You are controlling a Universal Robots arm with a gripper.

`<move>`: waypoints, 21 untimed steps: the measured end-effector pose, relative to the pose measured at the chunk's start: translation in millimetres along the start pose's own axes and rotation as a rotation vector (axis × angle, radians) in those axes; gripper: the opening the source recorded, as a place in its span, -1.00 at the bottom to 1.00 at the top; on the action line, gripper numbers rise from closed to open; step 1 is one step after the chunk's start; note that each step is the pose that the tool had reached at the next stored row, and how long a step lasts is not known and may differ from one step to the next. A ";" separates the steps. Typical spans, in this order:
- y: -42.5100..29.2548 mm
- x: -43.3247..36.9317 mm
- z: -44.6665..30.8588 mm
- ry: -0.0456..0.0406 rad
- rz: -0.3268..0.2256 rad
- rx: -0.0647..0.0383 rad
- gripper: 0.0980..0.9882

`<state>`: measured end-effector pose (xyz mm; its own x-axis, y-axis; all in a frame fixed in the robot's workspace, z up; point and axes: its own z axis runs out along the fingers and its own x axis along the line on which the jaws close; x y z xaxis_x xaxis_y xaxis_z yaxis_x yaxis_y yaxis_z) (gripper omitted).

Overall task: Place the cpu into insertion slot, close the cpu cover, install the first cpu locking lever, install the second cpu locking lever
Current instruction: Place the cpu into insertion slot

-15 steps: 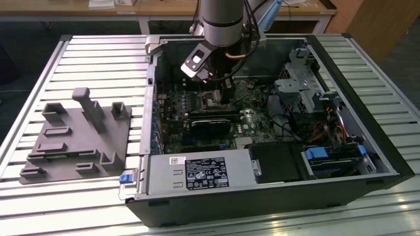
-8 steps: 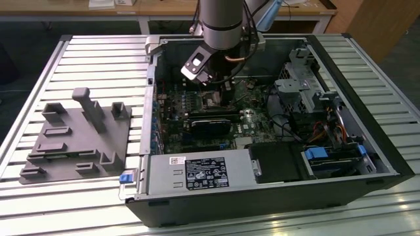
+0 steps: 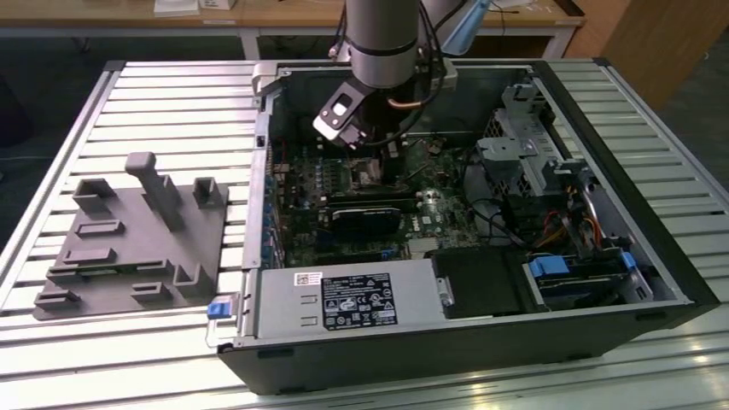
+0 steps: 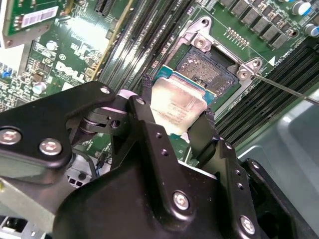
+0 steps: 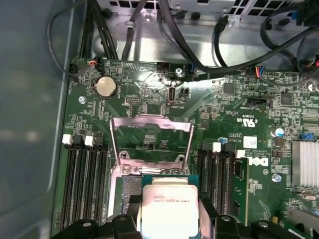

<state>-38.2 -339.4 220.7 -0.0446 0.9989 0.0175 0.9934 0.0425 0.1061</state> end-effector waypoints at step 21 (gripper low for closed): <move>-9.3 15.6 16.7 -0.0051 0.049 -0.001 -0.01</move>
<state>-46.3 -323.9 203.4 0.0045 0.9998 0.0176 0.9943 -0.0063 0.1062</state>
